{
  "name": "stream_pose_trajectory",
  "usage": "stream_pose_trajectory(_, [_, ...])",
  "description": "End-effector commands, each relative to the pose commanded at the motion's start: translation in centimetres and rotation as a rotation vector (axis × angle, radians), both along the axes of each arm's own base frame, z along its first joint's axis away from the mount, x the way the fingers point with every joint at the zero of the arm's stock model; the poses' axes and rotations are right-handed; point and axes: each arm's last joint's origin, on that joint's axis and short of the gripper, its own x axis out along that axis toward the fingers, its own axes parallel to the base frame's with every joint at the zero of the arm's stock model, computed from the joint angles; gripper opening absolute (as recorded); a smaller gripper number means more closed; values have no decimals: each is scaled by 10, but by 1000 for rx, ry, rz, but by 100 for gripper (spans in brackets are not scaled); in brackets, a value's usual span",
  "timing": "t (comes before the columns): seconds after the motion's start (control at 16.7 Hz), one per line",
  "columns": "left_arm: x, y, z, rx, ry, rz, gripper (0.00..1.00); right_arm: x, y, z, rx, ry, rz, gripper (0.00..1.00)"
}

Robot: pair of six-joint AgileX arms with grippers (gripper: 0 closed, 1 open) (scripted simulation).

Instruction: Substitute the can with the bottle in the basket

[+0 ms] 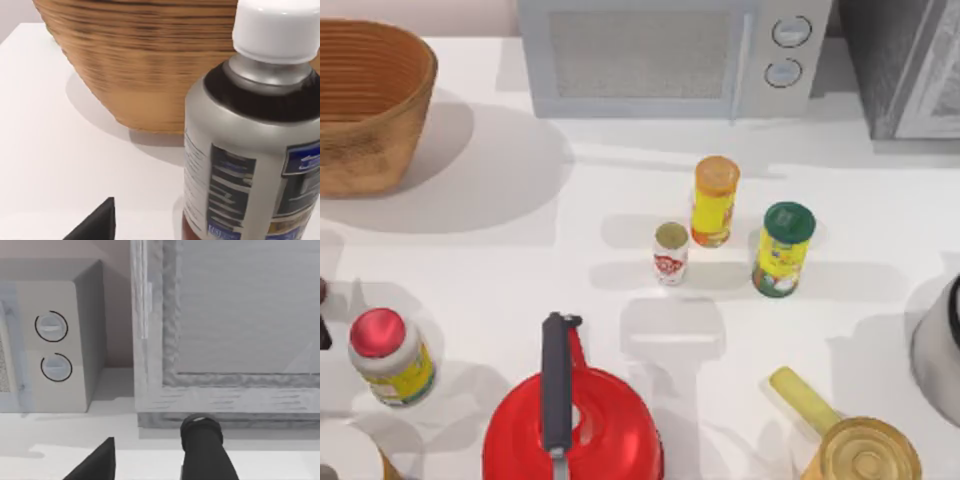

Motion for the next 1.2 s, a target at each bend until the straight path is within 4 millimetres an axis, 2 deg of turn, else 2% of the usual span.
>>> stream_pose_trajectory(0.24, [21,5,-1,0,-2,5,100,0,0,0,0,0,0,100])
stream_pose_trajectory(0.54, [51,1,-9,0,0,1,100,0,0,0,0,0,0,100])
stream_pose_trajectory(0.9, [57,-1,-12,0,1,1,100,0,0,0,0,0,0,100])
stream_pose_trajectory(1.2, [57,-1,-12,0,1,1,62,0,0,0,0,0,0,100])
